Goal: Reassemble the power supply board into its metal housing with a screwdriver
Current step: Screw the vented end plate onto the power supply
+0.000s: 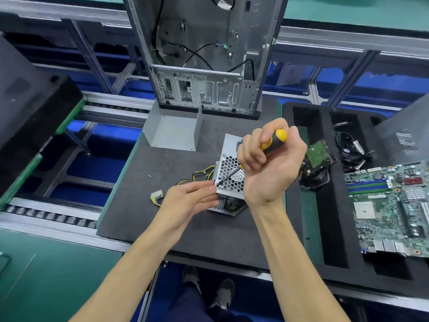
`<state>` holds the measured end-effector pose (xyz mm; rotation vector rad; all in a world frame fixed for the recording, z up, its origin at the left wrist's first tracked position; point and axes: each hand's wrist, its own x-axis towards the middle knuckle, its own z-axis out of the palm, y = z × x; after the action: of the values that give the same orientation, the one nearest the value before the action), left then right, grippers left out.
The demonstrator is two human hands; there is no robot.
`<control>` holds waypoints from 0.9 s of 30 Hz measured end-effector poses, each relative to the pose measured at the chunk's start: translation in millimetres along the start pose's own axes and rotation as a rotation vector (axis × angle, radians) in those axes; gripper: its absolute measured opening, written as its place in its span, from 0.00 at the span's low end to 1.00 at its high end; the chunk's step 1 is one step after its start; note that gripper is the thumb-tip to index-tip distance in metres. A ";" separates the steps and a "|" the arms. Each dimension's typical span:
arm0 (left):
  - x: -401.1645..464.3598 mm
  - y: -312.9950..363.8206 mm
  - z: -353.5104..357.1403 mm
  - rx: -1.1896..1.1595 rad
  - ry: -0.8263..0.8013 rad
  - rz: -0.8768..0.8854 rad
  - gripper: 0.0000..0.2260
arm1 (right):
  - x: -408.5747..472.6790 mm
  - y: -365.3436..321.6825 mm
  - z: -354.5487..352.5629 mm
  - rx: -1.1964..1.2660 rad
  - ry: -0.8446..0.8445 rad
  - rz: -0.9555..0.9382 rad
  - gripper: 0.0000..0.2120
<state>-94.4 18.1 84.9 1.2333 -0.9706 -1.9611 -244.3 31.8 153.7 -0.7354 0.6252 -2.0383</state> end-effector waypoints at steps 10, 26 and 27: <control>-0.1 1.2 -0.6 0.000 0.018 0.000 0.12 | 0.4 9.2 4.7 -0.187 -0.118 0.041 0.17; 1.2 -0.5 -3.3 0.008 0.017 -0.005 0.13 | -4.3 6.9 22.4 -0.469 -0.314 0.128 0.03; 0.9 -0.8 -3.6 0.010 0.016 -0.004 0.13 | -4.4 6.5 22.1 -0.478 -0.306 0.125 0.02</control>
<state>-91.5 16.8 82.7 1.2564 -0.9718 -1.9486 -223.4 28.8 163.7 -1.2251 0.9624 -1.6280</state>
